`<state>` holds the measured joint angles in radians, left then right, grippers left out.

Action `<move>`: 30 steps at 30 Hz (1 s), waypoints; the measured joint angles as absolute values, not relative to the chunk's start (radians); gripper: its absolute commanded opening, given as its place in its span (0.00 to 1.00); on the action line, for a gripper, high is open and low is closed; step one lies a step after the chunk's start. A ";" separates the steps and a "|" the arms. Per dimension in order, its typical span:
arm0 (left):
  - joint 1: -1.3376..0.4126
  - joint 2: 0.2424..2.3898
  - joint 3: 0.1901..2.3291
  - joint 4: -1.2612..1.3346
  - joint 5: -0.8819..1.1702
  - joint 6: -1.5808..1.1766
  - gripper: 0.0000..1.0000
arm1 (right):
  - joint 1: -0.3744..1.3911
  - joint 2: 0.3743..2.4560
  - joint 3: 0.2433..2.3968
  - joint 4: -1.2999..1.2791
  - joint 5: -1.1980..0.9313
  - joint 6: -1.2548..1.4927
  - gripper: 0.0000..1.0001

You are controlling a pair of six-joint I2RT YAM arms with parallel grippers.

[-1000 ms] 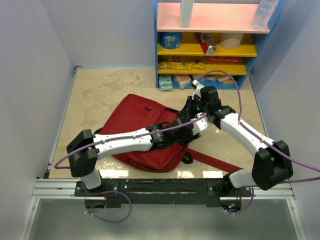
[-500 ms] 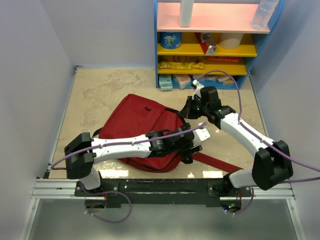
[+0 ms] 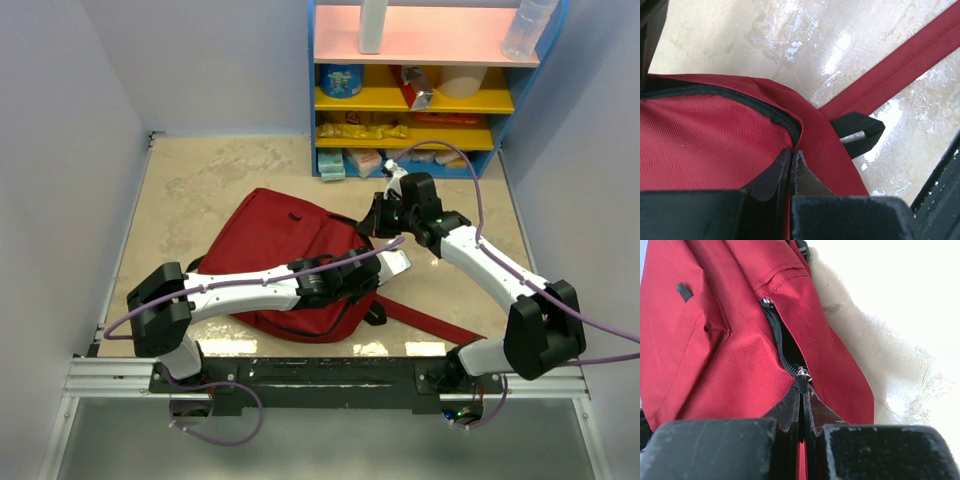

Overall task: Pack the student bag
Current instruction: Zip the student bag at the center of the board.

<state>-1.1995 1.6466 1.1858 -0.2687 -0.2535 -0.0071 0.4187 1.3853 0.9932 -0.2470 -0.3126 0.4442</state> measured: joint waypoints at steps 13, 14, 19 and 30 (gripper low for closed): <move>-1.248 1.629 1.185 -0.271 -0.233 0.087 0.00 | 0.422 1.620 1.232 -0.398 -0.446 0.377 0.00; -1.252 1.628 1.185 -0.272 -0.234 0.094 0.00 | 0.423 1.637 1.245 -0.407 -0.456 0.373 0.00; -1.259 1.628 1.185 -0.279 -0.245 0.118 0.00 | 0.426 1.707 1.289 -0.431 -0.500 0.372 0.00; -1.311 1.610 1.180 -0.307 -0.300 0.152 0.00 | 0.430 1.736 1.378 -0.546 -0.507 0.363 0.00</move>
